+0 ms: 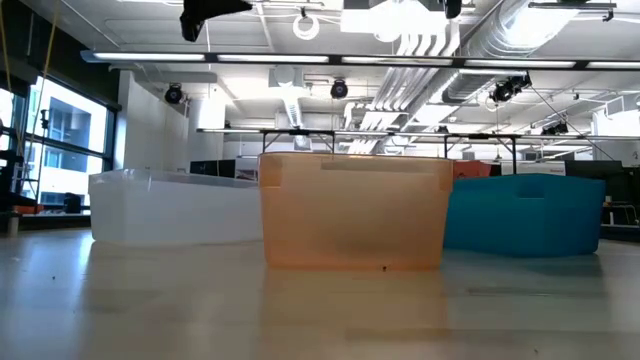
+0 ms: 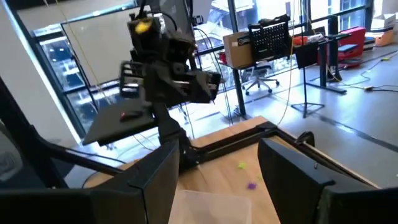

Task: Sort Halloween decoration
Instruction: Put the green spider toy into the blue bin

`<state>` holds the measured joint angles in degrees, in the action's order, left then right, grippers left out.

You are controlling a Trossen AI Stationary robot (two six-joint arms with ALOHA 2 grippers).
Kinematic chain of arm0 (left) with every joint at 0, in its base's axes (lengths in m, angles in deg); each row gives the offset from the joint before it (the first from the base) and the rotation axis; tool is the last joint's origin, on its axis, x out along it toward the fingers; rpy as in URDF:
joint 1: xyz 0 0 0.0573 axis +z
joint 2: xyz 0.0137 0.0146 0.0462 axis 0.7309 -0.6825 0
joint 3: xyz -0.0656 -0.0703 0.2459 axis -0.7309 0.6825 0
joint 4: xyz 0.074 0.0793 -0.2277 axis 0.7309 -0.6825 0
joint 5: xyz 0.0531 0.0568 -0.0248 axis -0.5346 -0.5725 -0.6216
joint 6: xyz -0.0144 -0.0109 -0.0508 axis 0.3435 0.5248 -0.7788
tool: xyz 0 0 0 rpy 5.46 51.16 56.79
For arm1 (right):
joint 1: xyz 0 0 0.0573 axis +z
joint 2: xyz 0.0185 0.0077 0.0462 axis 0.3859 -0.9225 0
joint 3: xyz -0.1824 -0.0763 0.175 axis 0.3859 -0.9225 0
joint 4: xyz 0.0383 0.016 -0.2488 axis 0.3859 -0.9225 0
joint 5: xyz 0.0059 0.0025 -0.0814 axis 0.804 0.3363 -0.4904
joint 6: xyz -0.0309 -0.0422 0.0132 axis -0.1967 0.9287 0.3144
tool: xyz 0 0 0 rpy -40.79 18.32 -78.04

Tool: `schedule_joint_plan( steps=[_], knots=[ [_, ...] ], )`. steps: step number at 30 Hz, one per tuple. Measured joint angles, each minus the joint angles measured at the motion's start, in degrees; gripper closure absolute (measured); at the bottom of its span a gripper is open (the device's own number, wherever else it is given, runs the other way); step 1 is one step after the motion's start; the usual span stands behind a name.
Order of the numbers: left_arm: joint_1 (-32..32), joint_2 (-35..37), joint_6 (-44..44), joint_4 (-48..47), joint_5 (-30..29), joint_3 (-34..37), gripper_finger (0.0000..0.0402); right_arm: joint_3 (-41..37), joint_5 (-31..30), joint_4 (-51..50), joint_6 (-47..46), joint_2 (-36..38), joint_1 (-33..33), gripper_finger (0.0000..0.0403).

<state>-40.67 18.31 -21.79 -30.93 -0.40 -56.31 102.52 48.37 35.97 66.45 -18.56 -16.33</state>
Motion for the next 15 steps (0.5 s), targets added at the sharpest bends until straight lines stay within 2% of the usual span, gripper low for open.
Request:
schedule_joint_plan(
  steps=[4,6,9,12,15],
  knots=[
    [0.1,-0.7,-11.5,-10.1,-15.4,-0.3,0.0219,0.0,-0.3,-0.4,-0.3,0.0,0.0,0.0188],
    [0.2,-1.1,-16.3,-20.0,-18.9,0.2,0.0227,0.0,-0.5,-0.8,-1.4,0.0,0.0,0.0188],
    [0.4,-2.0,-30.4,-31.3,-21.9,4.9,0.0238,0.1,-0.5,-0.9,-2.8,0.0,0.0,0.0188],
    [0.7,-1.9,-43.6,-31.8,-22.3,11.7,0.0248,0.1,-0.5,-1.8,-2.8,0.0,0.0,0.0188],
    [3.6,-1.8,-49.6,-32.3,-20.9,17.5,0.0258,0.1,-1.7,-2.0,-2.7,0.0,0.0,0.0188]
  ],
)
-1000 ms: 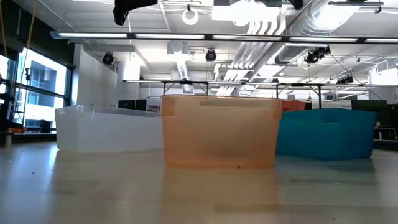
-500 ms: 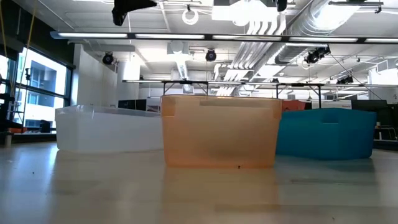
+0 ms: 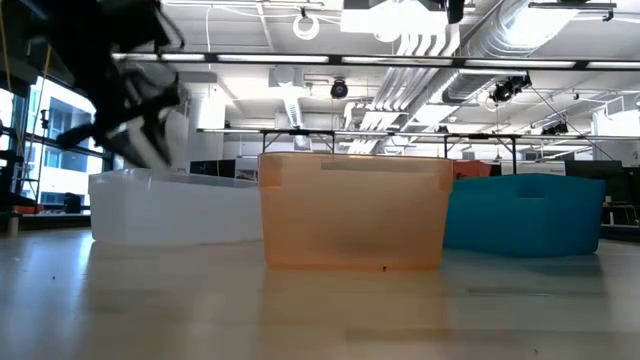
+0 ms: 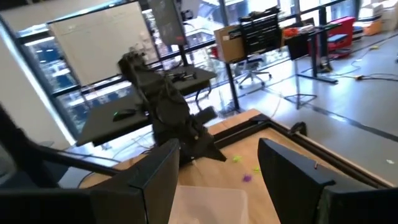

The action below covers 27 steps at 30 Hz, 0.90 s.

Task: Sort Halloween decoration
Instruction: Put the green spider toy into the blue bin

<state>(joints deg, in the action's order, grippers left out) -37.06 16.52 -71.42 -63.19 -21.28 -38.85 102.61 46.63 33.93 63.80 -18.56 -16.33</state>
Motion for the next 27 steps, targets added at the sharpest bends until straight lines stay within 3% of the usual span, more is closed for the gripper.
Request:
schedule_joint_plan(
  steps=[6,14,19,27],
  knots=[
    [12.2,-1.8,-0.6,1.1,0.8,6.6,0.0280,0.0,-4.8,-0.1,0.0,0.0,0.0,0.0188],
    [25.6,-7.0,8.2,9.4,4.2,8.8,0.0286,0.0,-5.1,-0.2,-0.1,0.0,0.0,0.0188],
    [29.4,-11.9,9.1,12.5,6.4,8.8,0.0287,0.0,-5.1,-0.5,-0.1,0.0,0.0,0.0188],
    [29.8,-16.7,12.0,16.1,9.4,8.6,0.0287,0.0,-5.0,-2.6,0.0,0.0,0.0,0.0188]
  ],
)
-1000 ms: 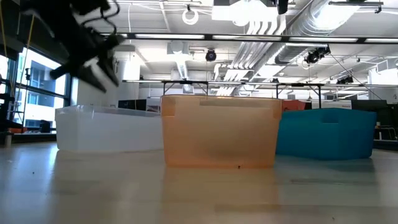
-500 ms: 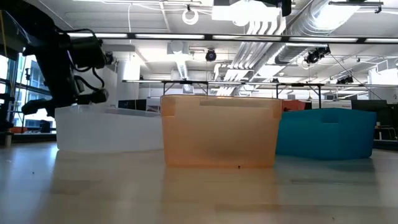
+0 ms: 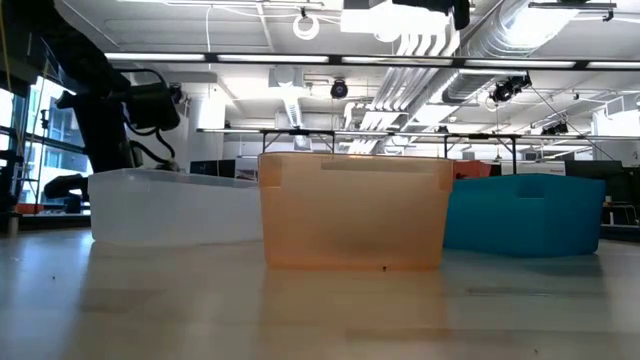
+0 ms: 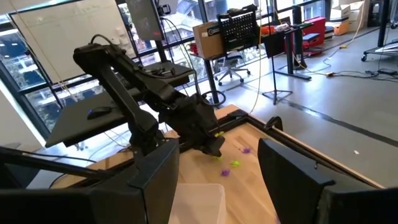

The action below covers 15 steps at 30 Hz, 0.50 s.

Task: Sort Halloween decoration
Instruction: Put the green spider toy into the blue bin

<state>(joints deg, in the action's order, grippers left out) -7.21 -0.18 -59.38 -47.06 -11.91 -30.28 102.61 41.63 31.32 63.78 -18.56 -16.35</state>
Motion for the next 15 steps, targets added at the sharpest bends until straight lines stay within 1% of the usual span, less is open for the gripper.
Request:
schedule_joint_plan(
  steps=[3,5,7,9,10,15],
  knots=[
    [0.0,-0.1,2.1,0.0,0.0,0.0,0.0290,0.0,0.0,0.0,0.0,0.0,0.0,0.0188],
    [0.0,0.1,3.6,-0.2,0.1,0.0,0.0306,0.0,0.0,-0.1,0.0,0.0,0.0,0.0188],
    [0.0,1.0,4.8,-0.3,0.8,0.1,0.0336,0.0,0.0,0.0,0.0,0.0,0.0,0.0188],
    [0.0,2.5,6.4,-0.2,2.9,0.3,0.0377,0.0,0.0,-0.1,0.0,0.0,0.0,0.0188],
    [0.0,3.6,7.4,-0.3,4.0,0.3,0.0389,0.0,0.0,0.0,0.0,0.0,0.0,0.0188],
    [0.0,12.1,10.6,-0.2,6.3,0.3,0.0398,0.0,0.0,-0.1,0.0,0.0,0.0,0.0188]
  ],
)
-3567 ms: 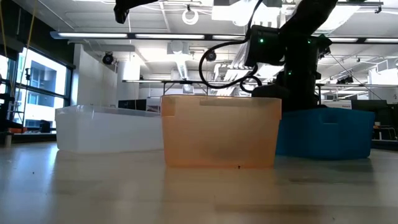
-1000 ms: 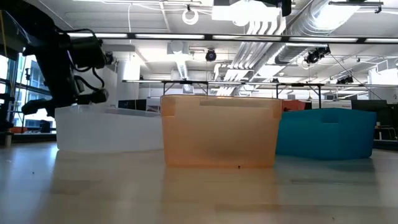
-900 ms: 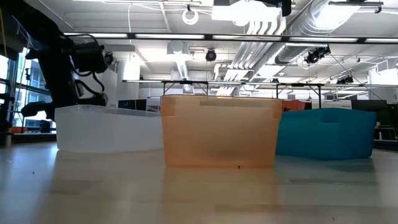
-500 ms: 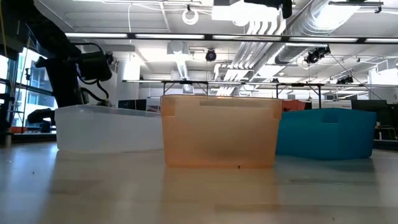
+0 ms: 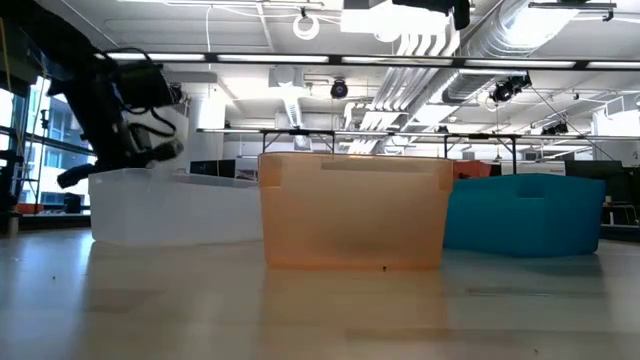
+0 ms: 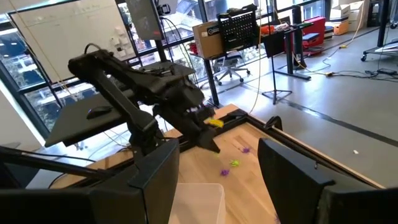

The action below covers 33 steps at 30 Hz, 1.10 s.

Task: Sort Halloween decoration
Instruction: Put the green spider toy into the blue bin

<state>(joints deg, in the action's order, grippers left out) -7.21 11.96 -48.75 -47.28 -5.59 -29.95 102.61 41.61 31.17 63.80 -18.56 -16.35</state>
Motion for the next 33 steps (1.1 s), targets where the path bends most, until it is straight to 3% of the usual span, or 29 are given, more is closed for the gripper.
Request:
schedule_joint_plan(
  steps=[3,7,12,16,22,27,33],
  knots=[
    [0.0,7.0,2.4,0.7,2.5,0.0,0.0399,0.0,0.0,0.1,-0.2,0.0,0.0,0.0188],
    [-0.5,16.2,7.0,3.2,10.2,-1.5,0.0400,0.0,0.0,0.5,-0.2,0.0,0.0,0.0188],
    [-5.3,22.9,15.1,17.6,18.0,-6.6,0.0401,0.0,0.0,2.1,0.0,0.0,0.0,0.0188],
    [-12.8,21.9,26.4,25.8,18.3,-13.3,0.0401,0.0,1.2,2.3,-1.7,0.0,-0.5,0.0188],
    [-25.8,15.2,42.3,26.4,17.3,-22.3,0.0401,0.0,5.2,2.5,-2.9,0.0,-0.7,0.0188],
    [-34.5,9.2,45.2,29.9,15.2,-24.1,0.0401,0.0,13.2,4.0,-2.6,-0.3,-0.7,0.0188],
    [-38.8,5.6,48.1,31.0,12.6,-24.1,0.0401,0.0,14.1,3.5,-0.1,-0.9,-0.7,0.0188]
  ],
)
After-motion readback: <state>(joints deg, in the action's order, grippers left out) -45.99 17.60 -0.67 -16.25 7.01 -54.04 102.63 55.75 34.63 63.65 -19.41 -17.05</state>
